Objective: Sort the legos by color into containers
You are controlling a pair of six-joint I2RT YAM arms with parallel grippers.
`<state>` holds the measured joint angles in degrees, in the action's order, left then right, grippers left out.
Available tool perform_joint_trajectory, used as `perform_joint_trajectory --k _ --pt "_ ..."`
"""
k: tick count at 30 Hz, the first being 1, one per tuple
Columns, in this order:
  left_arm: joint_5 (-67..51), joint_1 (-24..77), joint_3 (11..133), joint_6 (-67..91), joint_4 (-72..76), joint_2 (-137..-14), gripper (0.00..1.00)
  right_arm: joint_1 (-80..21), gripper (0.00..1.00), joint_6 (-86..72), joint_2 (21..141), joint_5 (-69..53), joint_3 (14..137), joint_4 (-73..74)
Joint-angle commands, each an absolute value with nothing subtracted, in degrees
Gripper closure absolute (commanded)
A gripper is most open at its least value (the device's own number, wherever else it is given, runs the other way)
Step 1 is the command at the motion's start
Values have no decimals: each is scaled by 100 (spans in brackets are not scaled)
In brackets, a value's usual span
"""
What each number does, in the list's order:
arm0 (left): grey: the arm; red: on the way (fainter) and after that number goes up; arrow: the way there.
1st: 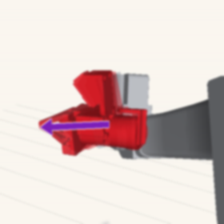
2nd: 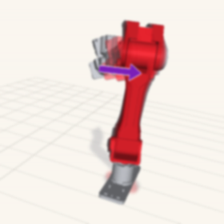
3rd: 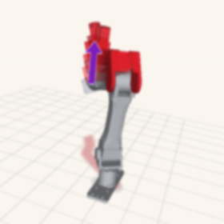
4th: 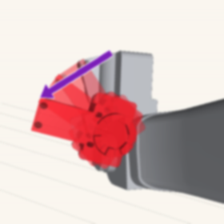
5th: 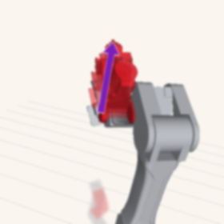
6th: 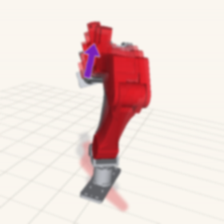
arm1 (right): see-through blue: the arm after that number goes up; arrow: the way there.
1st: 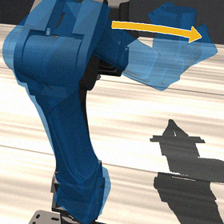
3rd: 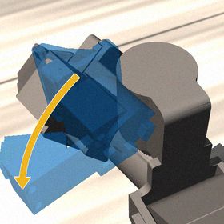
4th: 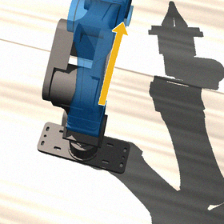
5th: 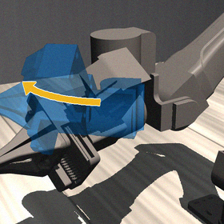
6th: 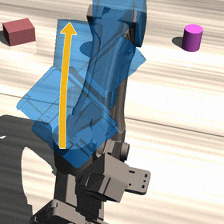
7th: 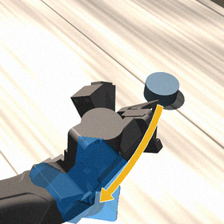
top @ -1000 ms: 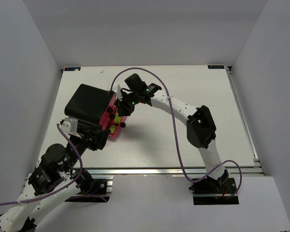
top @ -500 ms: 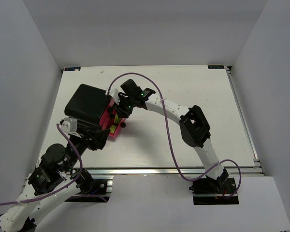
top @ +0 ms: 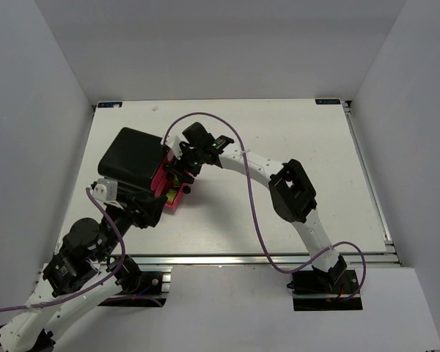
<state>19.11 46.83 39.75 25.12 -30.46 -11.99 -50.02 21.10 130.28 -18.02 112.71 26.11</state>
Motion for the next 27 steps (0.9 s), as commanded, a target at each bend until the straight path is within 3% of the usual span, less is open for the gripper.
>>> perform_joint_trajectory --k 1,5,9,18,27 --pt "1960 4649 3911 2531 -3138 -1266 21 -5019 34 2030 12754 -1828 11233 2400" --pt "1907 4649 3902 2522 -3085 -1292 22 -4922 44 1899 12088 -1767 10724 2172" --pt "1811 4649 3902 2487 -3067 -1362 22 -4843 62 1680 11585 -1582 10065 1715" --pt "1872 4649 3902 2505 -3094 -1336 22 -4772 88 1441 11856 -1555 9747 818" --pt "1890 4702 3902 2496 -3085 -1336 23 -4851 98 1986 11839 -3147 9309 563"
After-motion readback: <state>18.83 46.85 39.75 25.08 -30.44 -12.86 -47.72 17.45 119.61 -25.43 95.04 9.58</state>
